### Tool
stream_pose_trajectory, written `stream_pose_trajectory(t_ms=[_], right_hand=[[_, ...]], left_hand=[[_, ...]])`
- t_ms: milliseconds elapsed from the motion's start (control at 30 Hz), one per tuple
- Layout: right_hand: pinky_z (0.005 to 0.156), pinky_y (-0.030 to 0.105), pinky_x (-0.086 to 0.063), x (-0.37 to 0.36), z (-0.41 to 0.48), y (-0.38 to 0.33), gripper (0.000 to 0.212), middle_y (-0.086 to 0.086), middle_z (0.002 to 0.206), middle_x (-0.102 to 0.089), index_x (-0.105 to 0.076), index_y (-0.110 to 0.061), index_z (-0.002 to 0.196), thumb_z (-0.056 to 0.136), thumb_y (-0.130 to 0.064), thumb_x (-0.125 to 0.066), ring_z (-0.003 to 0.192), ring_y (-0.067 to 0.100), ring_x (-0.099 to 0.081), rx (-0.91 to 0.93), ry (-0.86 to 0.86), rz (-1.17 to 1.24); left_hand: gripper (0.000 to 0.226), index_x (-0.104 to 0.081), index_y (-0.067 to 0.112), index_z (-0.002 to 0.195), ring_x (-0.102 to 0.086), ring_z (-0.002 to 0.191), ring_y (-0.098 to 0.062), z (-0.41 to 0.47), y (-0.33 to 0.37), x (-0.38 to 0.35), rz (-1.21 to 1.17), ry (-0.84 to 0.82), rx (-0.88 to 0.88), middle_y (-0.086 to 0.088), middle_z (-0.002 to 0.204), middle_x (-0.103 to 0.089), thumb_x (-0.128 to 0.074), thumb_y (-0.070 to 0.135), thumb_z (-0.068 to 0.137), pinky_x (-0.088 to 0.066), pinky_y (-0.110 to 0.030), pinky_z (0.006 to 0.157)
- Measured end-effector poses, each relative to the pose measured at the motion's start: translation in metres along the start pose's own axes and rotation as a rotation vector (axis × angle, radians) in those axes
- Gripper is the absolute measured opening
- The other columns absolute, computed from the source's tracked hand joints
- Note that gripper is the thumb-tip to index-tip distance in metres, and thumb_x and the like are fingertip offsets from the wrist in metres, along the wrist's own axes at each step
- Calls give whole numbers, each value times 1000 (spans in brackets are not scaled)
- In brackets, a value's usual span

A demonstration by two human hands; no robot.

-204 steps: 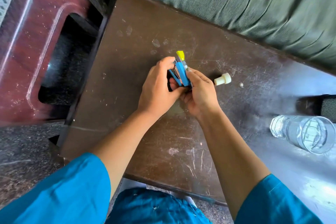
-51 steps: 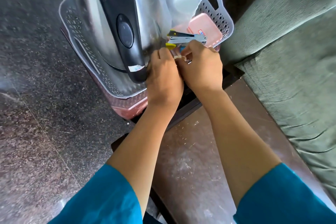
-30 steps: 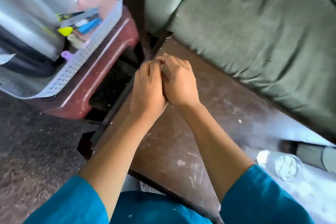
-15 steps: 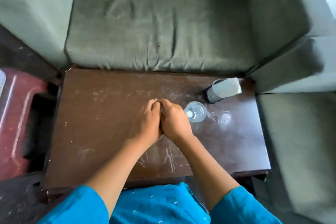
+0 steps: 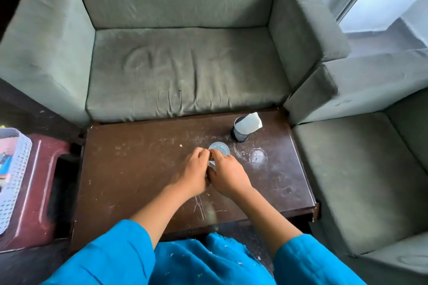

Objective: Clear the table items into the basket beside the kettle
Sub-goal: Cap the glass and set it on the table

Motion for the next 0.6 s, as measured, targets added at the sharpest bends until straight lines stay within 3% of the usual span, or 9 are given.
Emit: stream_pose_trajectory(t_ms=[267, 467, 600], right_hand=[[85, 41, -47, 9, -8, 0, 38, 10, 118, -62, -44, -18, 124, 88, -31, -49, 110, 30, -51, -13, -37, -13], [94, 39, -43, -6, -6, 4, 51, 8, 129, -56, -39, -17, 135, 89, -36, -52, 118, 28, -48, -73, -47, -43], [101, 38, -40, -19, 2, 9, 62, 5, 136, -51, -36, -19, 137, 84, -40, -60, 123, 25, -45, -157, 11, -14]], left_hand=[[39, -42, 15, 115, -49, 104, -26, -4, -4, 11, -69, -63, 2, -4, 118, -43, -58, 14, 79, -37, -32, 72], [34, -47, 15, 111, -49, 106, -22, 4, -31, 16, -153, -69, 19, -3, 117, -46, -62, 15, 80, -40, -31, 82], [45, -42, 15, 120, -47, 113, -24, 15, -46, 8, -188, -111, 10, -5, 123, -44, -63, 14, 80, -41, -34, 90]])
Point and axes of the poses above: each hand's wrist, its own z-axis towards the middle knuckle, its own x-axis out of the back of the hand, y = z × x, the point moved 3 cm from there along z, towards the middle knuckle
